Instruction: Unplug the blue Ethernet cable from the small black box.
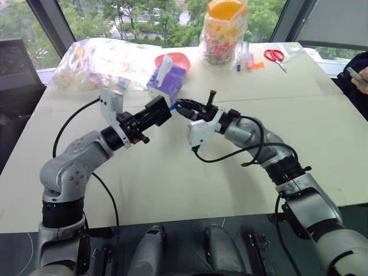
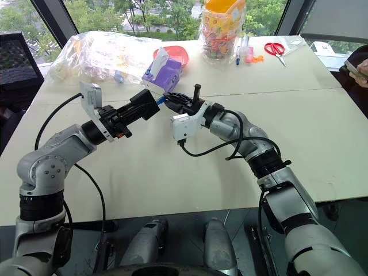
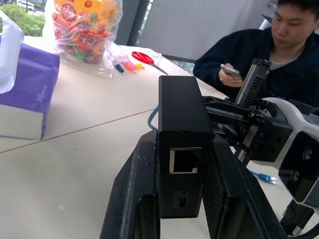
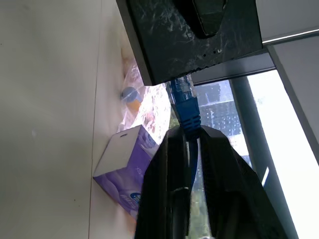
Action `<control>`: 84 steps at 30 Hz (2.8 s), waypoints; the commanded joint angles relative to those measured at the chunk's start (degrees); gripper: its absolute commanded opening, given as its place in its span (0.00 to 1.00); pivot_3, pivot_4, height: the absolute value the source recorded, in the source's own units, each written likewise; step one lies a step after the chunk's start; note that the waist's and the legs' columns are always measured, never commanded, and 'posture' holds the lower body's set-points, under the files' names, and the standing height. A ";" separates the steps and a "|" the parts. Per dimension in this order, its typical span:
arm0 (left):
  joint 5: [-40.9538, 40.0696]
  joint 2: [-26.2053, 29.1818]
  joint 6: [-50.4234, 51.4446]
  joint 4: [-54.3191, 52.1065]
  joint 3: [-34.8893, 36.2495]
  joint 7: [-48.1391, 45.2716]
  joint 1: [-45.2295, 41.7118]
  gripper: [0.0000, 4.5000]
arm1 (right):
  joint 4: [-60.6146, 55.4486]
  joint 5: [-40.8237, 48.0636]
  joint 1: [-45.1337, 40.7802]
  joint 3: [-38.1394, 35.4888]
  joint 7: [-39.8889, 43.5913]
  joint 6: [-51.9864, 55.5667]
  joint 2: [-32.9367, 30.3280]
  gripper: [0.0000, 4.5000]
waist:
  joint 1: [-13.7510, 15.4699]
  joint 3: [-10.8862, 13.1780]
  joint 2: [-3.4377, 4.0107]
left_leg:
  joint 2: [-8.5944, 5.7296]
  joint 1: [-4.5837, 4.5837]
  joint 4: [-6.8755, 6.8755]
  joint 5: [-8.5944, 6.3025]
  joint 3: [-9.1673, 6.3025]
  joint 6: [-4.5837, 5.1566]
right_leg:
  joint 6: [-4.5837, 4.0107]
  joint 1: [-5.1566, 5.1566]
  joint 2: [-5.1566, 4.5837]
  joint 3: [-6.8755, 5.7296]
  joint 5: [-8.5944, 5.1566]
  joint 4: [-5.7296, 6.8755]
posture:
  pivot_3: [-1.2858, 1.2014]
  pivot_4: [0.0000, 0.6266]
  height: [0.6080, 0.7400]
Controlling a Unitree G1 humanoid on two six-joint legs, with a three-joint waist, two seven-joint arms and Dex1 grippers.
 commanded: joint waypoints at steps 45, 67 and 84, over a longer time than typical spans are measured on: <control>-1.63 15.17 1.43 0.90 -2.23 -30.50 -3.79 0.11 | -13.38 61.86 -7.57 -8.19 61.15 75.72 -0.17 0.48 | 0.02 0.03 0.03 | 0.06 -0.34 -0.12 -0.03 -0.02 0.02 | 0.10 -0.24 0.00 -0.13 0.05 -0.25 | 0.52 0.24 0.90; -0.69 15.43 0.66 -1.27 -2.69 -30.93 -1.68 0.11 | -13.21 60.34 -7.98 -7.66 63.56 76.13 -0.11 0.08 | 0.02 0.03 0.03 | 0.06 -0.34 -0.11 -0.03 -0.02 0.02 | 0.11 -0.24 0.00 -0.14 0.05 -0.25 | 0.52 0.24 0.90; -0.18 16.00 -0.15 -0.79 -2.50 -31.73 -1.16 0.11 | -14.16 61.37 -7.56 -8.39 63.22 79.50 -0.57 0.64 | 0.03 0.03 0.03 | 0.06 -0.34 -0.11 -0.03 -0.02 0.02 | 0.11 -0.24 0.00 -0.14 0.05 -0.25 | 0.52 0.24 0.90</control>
